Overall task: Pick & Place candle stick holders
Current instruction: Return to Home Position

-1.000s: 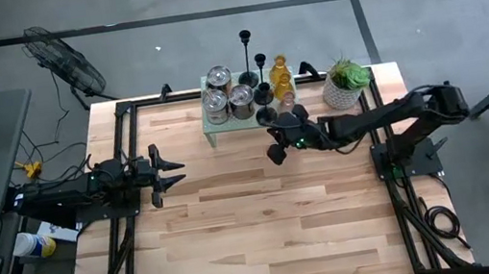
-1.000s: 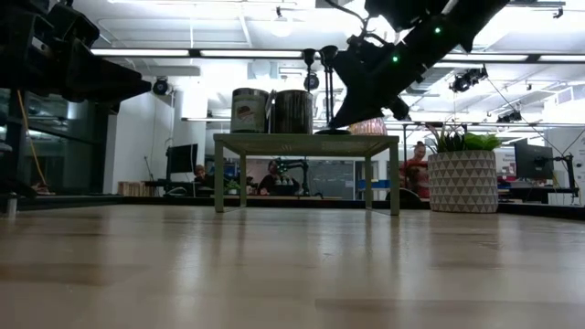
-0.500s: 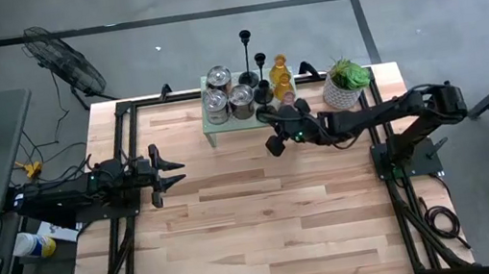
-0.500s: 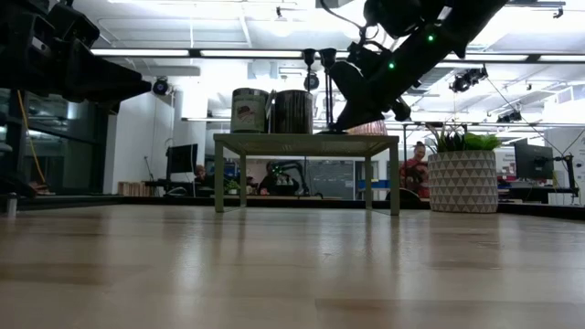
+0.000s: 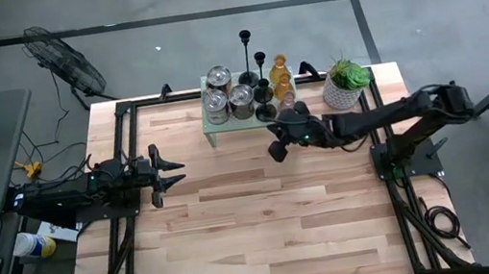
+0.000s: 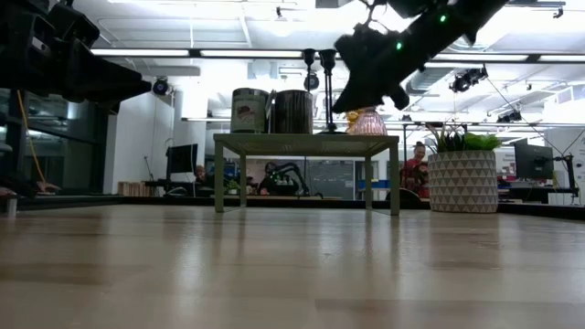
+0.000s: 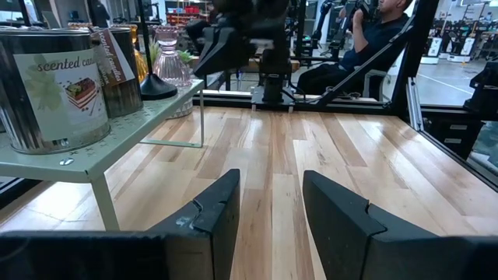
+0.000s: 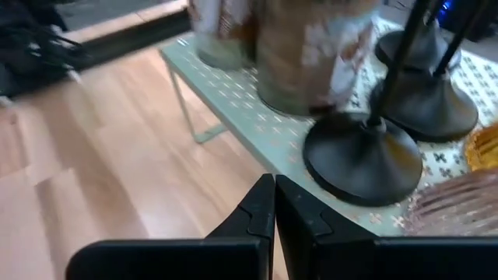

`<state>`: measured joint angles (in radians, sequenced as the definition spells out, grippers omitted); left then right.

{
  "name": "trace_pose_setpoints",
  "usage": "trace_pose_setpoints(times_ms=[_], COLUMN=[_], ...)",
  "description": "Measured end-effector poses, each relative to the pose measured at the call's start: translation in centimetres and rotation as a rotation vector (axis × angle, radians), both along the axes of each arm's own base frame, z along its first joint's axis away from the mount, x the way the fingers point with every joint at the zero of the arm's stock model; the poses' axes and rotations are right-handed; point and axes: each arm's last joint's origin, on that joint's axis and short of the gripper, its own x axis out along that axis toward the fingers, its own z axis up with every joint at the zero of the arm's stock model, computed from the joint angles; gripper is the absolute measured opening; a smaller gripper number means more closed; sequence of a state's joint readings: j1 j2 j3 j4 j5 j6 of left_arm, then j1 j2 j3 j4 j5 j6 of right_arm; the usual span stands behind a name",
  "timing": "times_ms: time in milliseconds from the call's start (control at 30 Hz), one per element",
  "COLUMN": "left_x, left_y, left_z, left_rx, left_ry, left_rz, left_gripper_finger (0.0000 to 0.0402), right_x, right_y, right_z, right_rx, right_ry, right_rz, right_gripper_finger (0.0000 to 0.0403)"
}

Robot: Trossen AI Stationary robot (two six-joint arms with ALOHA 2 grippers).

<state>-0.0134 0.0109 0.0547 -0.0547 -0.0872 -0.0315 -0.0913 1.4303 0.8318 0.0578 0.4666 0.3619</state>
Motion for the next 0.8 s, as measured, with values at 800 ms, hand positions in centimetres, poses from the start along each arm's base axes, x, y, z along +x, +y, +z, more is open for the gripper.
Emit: trace_pose_setpoints(times_ms=[800], left_x=[0.0], left_y=[0.0], left_z=[0.0], left_rx=[0.0], left_ry=[0.0], left_rz=[0.0], left_gripper_finger=[0.0138], right_x=[-11.6], right_y=[3.9], right_z=[-2.6], right_rx=[0.047], right_ry=[-0.322], right_rz=[0.536], right_gripper_finger=[0.0004])
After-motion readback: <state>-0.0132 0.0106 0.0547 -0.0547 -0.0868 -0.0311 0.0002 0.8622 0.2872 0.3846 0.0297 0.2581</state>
